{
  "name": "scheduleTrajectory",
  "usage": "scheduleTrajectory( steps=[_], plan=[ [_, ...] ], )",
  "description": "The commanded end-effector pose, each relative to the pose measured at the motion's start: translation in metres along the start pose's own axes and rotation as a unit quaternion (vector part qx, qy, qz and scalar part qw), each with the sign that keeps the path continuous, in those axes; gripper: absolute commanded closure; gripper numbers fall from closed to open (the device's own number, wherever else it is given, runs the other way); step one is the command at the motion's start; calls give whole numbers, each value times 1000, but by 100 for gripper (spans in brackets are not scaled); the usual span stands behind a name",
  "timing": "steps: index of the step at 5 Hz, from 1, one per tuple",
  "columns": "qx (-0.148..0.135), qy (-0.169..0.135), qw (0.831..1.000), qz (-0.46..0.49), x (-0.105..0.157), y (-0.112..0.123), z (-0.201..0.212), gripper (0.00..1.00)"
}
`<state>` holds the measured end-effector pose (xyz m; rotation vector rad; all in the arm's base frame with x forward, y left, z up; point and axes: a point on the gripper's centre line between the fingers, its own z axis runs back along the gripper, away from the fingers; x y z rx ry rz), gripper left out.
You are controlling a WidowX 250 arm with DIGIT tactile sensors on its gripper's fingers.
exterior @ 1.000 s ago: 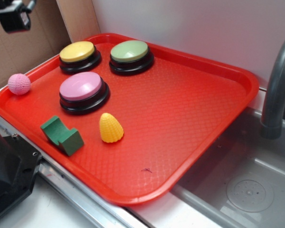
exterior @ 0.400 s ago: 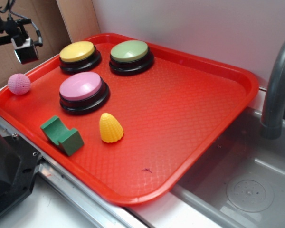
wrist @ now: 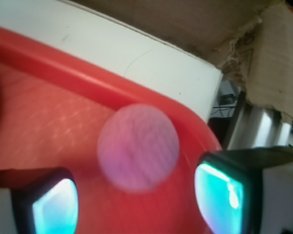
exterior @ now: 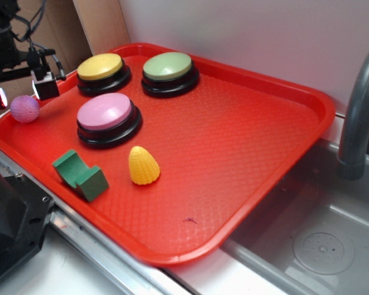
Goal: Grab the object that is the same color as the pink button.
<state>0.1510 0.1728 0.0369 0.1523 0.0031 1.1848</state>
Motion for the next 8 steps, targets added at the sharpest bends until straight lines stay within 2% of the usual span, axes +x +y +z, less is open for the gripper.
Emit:
scheduleTrajectory(
  steps=[1,2,3,4,5,6,7,8],
  plan=[
    [-23,-17,999,34,8,2,-14,100],
    [-16,-4,999,37,-2,2,-11,100],
    [-25,1,999,29,-17,-1,8,100],
    [-53,7,998,-41,-35,-9,46,100],
    [-48,-43,985,-162,-57,-20,97,100],
    [-94,-71,954,-277,-70,-37,150,100],
    [-101,-72,921,-369,-72,-43,171,100],
    [-120,-61,871,-473,-78,-75,170,100]
  ],
)
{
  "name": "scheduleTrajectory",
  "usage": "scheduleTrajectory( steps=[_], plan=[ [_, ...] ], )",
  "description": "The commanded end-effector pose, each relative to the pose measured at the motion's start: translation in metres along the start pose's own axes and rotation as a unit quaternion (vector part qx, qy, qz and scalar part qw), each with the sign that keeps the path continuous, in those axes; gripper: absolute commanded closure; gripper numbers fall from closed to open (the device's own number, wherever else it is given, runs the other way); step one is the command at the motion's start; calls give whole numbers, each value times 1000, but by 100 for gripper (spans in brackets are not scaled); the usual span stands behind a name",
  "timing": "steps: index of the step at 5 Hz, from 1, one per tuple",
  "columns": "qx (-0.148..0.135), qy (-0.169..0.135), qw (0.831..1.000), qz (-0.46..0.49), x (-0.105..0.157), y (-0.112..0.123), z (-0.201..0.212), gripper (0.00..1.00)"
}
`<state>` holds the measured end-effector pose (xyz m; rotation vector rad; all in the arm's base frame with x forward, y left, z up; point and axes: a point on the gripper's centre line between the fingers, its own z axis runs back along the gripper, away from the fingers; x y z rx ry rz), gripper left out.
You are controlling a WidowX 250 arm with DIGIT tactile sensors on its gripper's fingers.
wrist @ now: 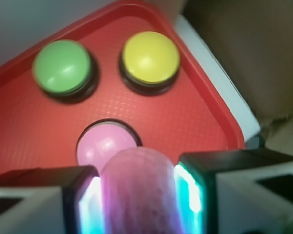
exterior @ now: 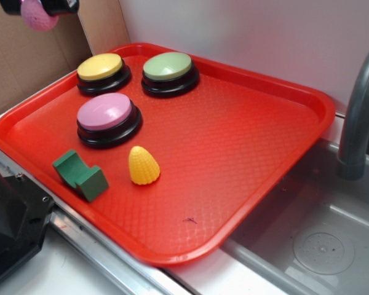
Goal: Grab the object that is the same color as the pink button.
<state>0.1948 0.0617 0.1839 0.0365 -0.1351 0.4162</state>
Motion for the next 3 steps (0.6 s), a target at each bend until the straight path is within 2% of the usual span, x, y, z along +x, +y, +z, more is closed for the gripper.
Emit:
scheduleTrajectory(
  steps=[1,2,3],
  plan=[
    [-23,-6,988,-154,16,-35,1,100],
    [-44,-1,985,-165,22,-43,-17,100],
    [-28,3,986,-167,24,-48,-32,100]
  ],
)
